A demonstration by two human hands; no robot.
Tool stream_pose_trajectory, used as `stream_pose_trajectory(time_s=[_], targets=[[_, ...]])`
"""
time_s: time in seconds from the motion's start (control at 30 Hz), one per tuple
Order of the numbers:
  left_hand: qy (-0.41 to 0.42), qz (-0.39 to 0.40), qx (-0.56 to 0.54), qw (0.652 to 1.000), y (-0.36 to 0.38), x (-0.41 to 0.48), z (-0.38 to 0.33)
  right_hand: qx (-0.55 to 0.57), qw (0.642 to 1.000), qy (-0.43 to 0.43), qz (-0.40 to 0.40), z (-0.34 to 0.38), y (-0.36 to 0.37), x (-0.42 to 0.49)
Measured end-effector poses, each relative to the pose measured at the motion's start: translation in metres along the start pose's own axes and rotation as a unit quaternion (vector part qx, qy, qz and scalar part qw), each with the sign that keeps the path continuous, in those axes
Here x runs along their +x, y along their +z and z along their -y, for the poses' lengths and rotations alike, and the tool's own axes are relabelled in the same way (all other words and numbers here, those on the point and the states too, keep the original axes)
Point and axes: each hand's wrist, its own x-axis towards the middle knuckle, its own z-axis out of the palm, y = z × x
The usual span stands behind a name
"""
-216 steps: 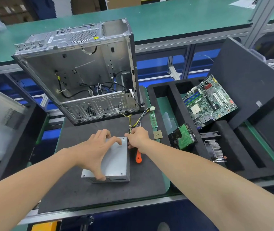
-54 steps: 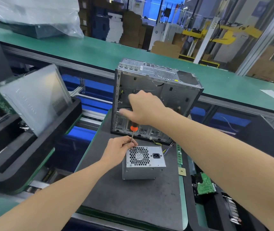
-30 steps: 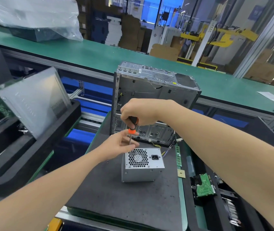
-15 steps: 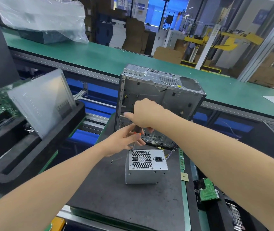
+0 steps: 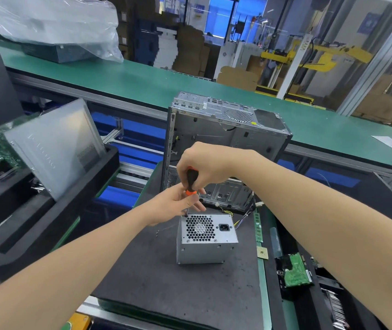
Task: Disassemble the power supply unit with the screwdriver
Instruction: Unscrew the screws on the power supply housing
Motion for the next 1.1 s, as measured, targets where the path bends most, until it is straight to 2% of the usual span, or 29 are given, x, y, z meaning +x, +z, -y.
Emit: stream_pose_trajectory(time_s=[0.13,0.27,0.37,0.4,0.47,0.6,0.8,1.0,1.1], targets=[[-0.003,0.008,0.020,1.000,-0.001,-0.001,0.000,-0.010,1.000,-0.016,0.018,-0.001,-0.001,0.001],[-0.004,0.005,0.015,1.000,-0.003,0.002,0.002,-0.009,0.999,0.031,-0.009,0.003,0.004,0.000],[-0.003,0.001,0.017,1.000,-0.002,0.004,0.005,-0.012,0.974,0.191,-0.125,0.009,0.017,0.006],[-0.004,0.002,0.019,1.000,-0.002,0.004,0.005,-0.010,0.962,0.240,-0.132,0.013,0.019,0.008],[-0.006,0.003,0.033,0.999,-0.001,0.004,0.005,0.032,0.955,0.279,-0.091,0.017,0.022,0.013],[-0.010,0.006,0.026,1.000,-0.002,0.003,0.004,0.069,0.971,0.226,-0.035,0.017,0.012,0.011],[-0.010,0.002,-0.007,1.000,-0.001,0.001,0.000,-0.027,0.998,0.064,-0.004,0.005,0.000,0.003],[-0.009,0.009,-0.009,1.000,-0.001,-0.002,0.002,-0.091,0.994,-0.055,0.024,0.005,0.006,0.009],[-0.008,0.009,-0.004,1.000,0.000,-0.002,0.002,-0.108,0.992,-0.062,0.014,0.007,0.008,0.007]])
